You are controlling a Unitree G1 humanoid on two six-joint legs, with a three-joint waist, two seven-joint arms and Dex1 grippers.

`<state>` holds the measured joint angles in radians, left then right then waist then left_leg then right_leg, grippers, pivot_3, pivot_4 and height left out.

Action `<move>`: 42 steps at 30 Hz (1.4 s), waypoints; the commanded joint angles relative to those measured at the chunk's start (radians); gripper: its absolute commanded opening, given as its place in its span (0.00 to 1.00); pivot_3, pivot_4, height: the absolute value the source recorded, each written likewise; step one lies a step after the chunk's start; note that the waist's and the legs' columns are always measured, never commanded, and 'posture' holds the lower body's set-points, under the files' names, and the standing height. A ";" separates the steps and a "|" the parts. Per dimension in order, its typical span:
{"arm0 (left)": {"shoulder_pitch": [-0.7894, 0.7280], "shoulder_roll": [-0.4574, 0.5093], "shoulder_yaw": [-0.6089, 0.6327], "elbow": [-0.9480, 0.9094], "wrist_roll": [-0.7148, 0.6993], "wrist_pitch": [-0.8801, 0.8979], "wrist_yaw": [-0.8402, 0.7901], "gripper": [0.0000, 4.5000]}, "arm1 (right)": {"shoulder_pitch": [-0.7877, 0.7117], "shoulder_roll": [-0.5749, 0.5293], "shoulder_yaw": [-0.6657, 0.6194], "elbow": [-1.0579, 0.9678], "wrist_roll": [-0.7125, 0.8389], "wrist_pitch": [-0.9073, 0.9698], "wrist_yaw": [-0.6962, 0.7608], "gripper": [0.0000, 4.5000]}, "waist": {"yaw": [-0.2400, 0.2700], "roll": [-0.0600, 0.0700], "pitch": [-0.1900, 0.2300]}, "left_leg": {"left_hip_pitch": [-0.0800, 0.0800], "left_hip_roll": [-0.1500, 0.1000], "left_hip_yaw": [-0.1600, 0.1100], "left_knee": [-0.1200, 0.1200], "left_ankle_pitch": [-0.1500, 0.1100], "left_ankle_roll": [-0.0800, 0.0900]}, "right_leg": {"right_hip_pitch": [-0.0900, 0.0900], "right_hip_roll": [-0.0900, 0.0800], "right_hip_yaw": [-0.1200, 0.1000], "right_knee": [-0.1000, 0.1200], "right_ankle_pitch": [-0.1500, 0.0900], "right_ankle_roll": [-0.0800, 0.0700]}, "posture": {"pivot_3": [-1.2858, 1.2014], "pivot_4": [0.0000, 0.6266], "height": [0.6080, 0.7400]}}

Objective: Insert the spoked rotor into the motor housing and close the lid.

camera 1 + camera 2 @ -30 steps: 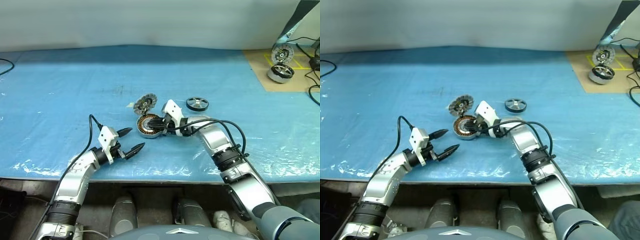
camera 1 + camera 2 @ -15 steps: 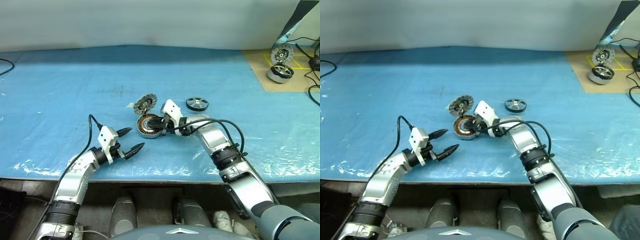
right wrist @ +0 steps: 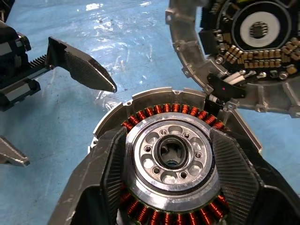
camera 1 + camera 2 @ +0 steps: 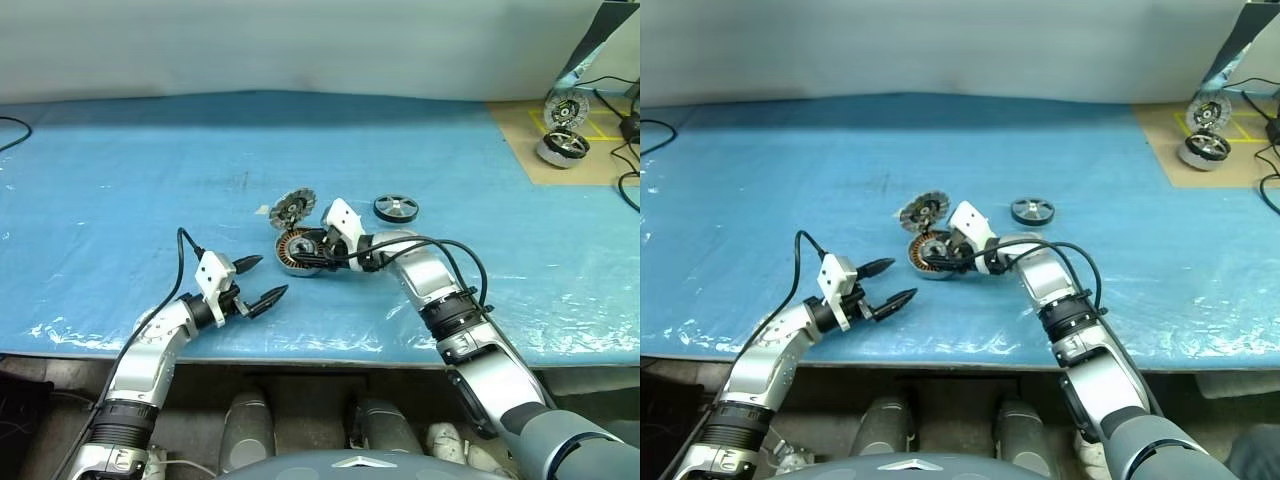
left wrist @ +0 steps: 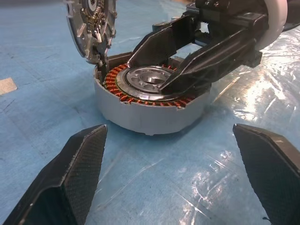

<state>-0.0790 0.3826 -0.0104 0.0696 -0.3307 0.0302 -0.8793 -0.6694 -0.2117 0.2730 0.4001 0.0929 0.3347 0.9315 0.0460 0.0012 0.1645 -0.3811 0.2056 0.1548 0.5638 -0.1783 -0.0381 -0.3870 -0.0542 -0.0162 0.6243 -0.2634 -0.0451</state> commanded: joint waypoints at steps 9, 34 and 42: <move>-0.008 0.006 0.009 -0.038 -0.012 0.006 0.002 1.00 | -0.040 0.038 -0.098 -0.054 0.126 0.066 0.013 0.46 | 0.000 0.000 0.000 | -0.001 0.000 0.000 0.000 0.000 0.000 | -0.001 0.000 0.000 0.000 0.000 0.000 | 0.52 0.24 1.00; 0.006 0.015 0.011 -0.073 -0.013 0.036 0.011 1.00 | 0.038 0.002 0.176 0.158 -0.195 -0.205 -0.041 0.01 | -0.002 0.000 -0.001 | 0.005 0.000 0.000 -0.001 0.000 0.000 | 0.004 0.000 0.000 0.000 0.000 0.000 | 0.52 0.24 1.00; 0.007 0.014 0.010 -0.084 -0.013 0.046 0.014 1.00 | 0.047 -0.006 0.215 0.197 -0.259 -0.267 -0.033 0.01 | -0.004 0.000 -0.002 | 0.020 0.000 0.001 -0.003 -0.002 0.003 | 0.016 0.000 0.006 -0.003 -0.002 -0.001 | 0.52 0.24 1.00</move>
<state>-0.0715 0.3888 -0.0085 0.0306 -0.3313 0.0781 -0.8679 -0.6802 -0.2069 0.4000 0.4966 -0.0898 0.0393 0.8780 0.0423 0.0013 0.1621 -0.3604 0.2056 0.1557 0.5603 -0.1807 -0.0349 -0.3707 -0.0542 -0.0099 0.6218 -0.2651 -0.0459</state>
